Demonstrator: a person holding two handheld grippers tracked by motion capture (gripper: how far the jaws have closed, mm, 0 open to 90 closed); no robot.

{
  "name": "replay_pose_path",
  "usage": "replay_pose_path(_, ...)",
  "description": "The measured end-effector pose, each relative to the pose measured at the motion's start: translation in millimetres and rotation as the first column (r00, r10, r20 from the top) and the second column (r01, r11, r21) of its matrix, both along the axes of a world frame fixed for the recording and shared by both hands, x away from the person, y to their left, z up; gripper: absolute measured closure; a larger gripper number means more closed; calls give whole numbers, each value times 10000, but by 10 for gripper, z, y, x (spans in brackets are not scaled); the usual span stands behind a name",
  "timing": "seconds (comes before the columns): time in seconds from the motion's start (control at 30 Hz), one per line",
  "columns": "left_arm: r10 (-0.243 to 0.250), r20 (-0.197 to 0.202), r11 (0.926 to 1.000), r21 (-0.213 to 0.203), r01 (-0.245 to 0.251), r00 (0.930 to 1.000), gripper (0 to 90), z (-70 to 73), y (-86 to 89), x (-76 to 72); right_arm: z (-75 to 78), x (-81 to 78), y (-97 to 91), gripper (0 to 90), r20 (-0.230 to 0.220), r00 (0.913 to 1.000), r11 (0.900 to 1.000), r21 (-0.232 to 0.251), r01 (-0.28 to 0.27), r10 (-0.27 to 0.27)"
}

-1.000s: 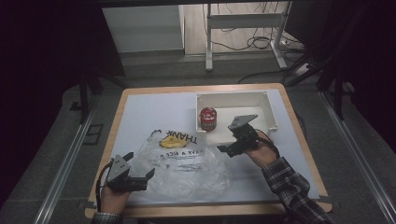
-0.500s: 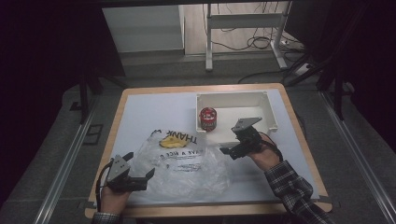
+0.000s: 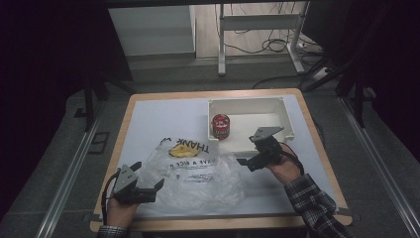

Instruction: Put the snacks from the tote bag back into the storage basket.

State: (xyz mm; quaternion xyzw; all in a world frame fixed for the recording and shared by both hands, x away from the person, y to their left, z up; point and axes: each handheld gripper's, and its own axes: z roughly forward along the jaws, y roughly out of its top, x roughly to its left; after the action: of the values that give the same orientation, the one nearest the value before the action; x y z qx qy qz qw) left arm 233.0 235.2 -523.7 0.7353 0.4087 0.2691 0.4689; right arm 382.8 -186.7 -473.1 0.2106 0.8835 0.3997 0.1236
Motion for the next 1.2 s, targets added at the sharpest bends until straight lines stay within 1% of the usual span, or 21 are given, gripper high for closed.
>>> replay_pose_path(0.17, -3, 4, 10000, 11, 3, 10000, 0, 0, -2, 0, 16, -37, -38, 33, 149, 9999, 10000, 43, -22, 22)
replay_pose_path(0.37, 7, 13, 10000, 4, -7, 10000, 0, 1, -1, -1, 8, -78, -101, 33, 206, 9998, 10000, 61, 33, -34)
replay_pose_path(0.53, 14, 19, 10000, -10, -14, 10000, 0, 2, 0, -2, 5, -129, -180, 33, 278, 9994, 9997, 151, 203, -207)
replay_pose_path(0.9, 55, 59, 10000, -57, -54, 10000, 0, 6, 6, -5, -7, -210, -307, 33, 415, 9984, 9987, 344, 381, -395)
replay_pose_path(1.2, 80, 100, 9999, -78, -79, 9999, 0, 7, 8, -6, -1, -298, -460, 33, 485, 9967, 9953, 747, 610, -648)
